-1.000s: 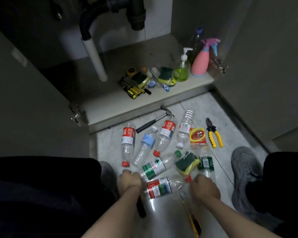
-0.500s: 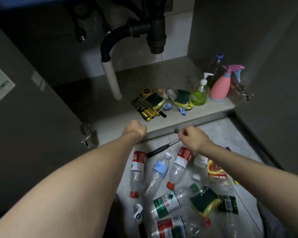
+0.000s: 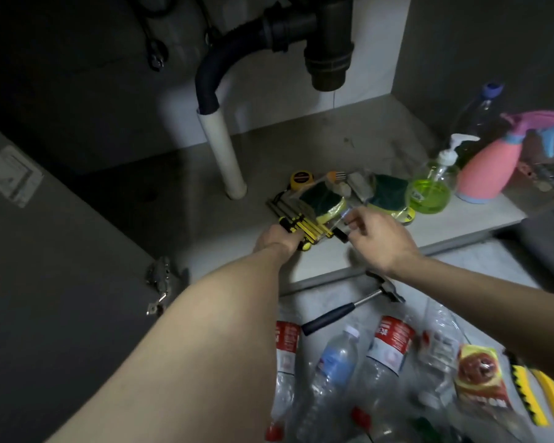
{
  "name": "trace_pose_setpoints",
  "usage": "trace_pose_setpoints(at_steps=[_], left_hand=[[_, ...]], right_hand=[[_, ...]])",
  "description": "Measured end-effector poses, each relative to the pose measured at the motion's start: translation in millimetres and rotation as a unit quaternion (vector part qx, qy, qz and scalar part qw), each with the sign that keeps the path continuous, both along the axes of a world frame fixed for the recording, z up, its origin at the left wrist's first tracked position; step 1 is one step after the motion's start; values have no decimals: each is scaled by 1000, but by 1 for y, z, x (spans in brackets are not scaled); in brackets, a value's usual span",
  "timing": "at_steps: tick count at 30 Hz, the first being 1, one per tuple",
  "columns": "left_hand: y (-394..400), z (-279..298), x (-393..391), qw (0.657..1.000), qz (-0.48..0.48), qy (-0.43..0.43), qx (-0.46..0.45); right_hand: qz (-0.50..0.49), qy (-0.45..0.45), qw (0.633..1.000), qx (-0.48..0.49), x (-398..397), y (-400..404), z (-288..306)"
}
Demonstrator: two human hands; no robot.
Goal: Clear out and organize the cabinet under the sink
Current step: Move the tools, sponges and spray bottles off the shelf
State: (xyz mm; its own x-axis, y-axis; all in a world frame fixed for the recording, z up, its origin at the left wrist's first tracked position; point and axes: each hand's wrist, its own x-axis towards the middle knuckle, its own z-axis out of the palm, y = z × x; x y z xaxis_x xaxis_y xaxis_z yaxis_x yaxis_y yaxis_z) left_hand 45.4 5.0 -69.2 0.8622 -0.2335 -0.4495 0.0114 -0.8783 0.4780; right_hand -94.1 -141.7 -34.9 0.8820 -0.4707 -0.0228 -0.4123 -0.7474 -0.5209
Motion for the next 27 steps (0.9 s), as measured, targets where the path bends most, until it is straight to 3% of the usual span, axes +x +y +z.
trace_pose_setpoints(at_steps=[6, 11, 16, 22, 27], left_hand=[[-5, 3, 12, 999, -1, 25, 30], [34, 5, 17, 987, -52, -5, 150], [66, -8, 27, 991, -2, 35, 130], [82, -15, 29, 982, -59, -116, 140], [90, -9, 30, 981, -40, -138, 132]], right_hand=[[25, 12, 1000, 1, 9, -1, -10], [66, 26, 997, -29, 32, 18, -8], [96, 68, 991, -69, 66, 46, -11], [113, 131, 951, -255, 89, 74, -30], [68, 146, 966, -200, 88, 81, -29]])
